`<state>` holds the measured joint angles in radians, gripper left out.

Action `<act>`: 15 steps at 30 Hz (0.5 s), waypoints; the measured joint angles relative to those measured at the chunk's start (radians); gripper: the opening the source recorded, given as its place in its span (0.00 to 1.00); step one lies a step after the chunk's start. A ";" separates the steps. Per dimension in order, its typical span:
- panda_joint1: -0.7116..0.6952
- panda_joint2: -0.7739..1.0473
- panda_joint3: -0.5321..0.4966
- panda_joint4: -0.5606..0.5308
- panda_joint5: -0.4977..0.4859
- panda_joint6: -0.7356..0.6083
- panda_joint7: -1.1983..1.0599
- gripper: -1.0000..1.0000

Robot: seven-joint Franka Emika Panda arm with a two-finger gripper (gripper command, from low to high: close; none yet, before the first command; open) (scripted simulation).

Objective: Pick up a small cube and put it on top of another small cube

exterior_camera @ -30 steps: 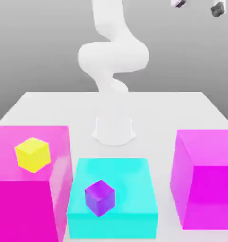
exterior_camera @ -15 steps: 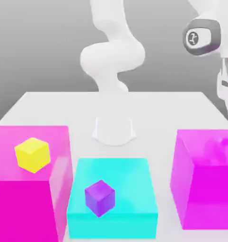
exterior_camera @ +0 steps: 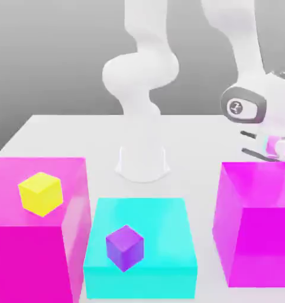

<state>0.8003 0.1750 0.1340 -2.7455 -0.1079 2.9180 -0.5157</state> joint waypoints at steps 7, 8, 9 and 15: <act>0.047 0.102 -0.057 0.018 -0.044 0.082 0.034 0.00; 0.047 0.102 -0.057 0.018 -0.044 0.081 0.034 0.00; 0.054 0.118 -0.065 0.021 -0.049 0.095 0.038 0.00; 0.018 -0.048 -0.008 -0.009 0.041 -0.040 -0.031 0.00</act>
<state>0.8185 0.1265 0.1259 -2.7548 -0.0665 2.8780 -0.5462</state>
